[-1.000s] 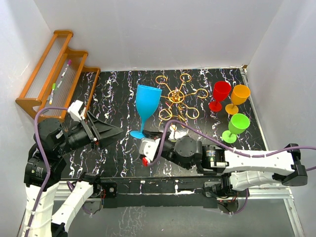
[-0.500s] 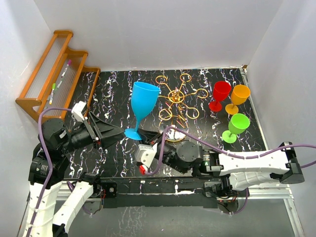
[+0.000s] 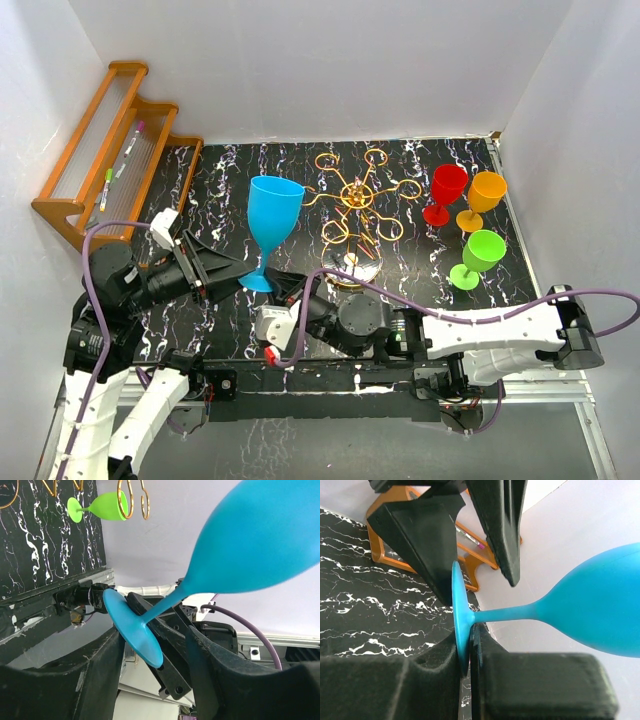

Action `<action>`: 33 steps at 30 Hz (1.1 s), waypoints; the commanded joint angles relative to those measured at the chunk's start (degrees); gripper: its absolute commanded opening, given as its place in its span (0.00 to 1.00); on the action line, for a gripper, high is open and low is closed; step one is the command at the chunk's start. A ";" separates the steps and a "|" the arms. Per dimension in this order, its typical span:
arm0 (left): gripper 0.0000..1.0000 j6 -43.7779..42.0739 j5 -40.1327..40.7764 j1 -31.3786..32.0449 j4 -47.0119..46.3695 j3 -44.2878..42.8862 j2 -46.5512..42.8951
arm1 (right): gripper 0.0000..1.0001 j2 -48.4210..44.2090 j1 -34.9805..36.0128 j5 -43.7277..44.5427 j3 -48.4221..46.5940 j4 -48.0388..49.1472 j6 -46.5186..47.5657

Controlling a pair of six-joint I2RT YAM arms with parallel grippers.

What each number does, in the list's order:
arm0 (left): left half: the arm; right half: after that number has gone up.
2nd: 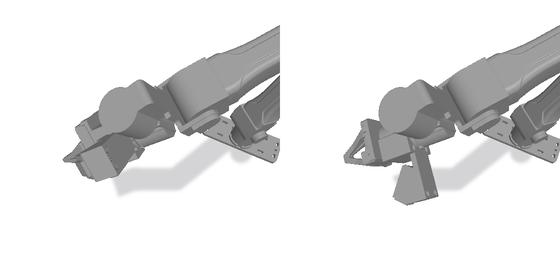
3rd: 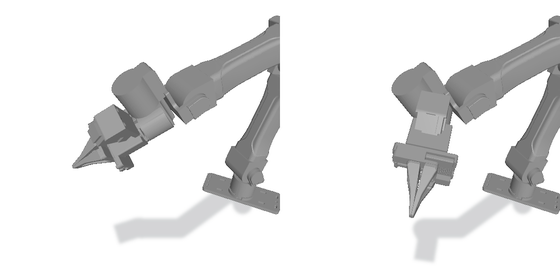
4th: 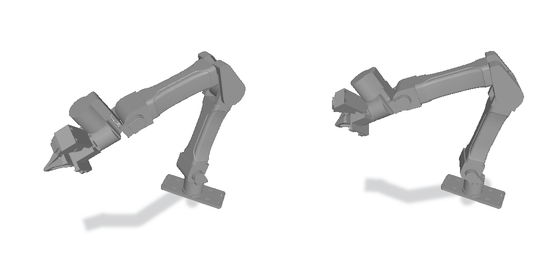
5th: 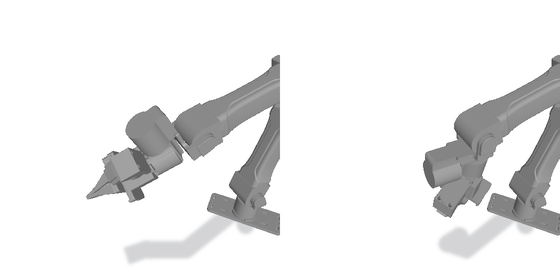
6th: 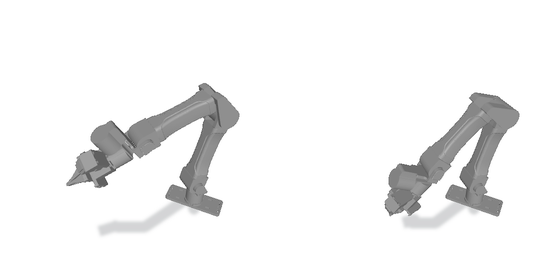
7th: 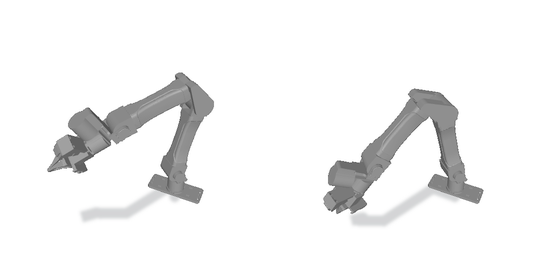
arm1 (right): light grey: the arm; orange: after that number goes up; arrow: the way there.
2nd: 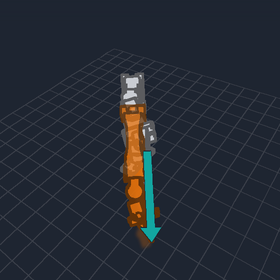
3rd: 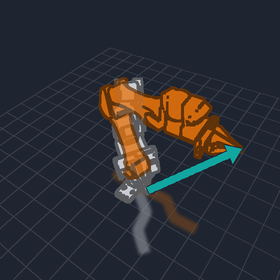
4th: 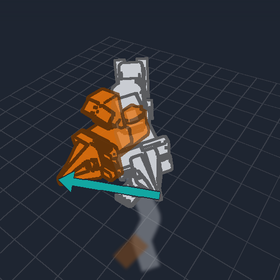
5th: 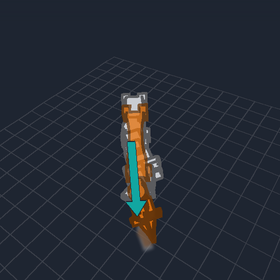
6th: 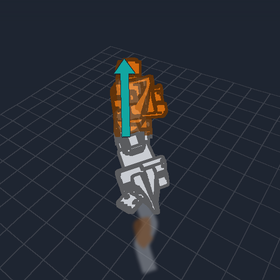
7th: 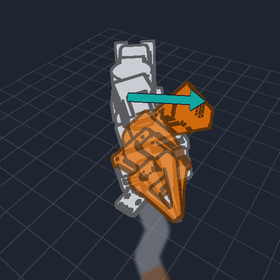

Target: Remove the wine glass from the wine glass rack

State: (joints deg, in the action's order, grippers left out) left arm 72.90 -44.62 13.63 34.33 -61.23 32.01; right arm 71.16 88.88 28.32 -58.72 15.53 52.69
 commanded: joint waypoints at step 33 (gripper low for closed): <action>0.00 -10.40 21.32 0.12 6.23 -0.99 -8.79 | 0.21 -14.69 2.50 26.56 -2.96 -18.87 -28.20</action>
State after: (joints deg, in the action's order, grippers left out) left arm 67.83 -30.28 13.67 36.91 -59.33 24.34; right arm 56.88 91.55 43.75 -55.72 4.84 37.04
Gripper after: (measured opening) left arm 0.028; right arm 0.370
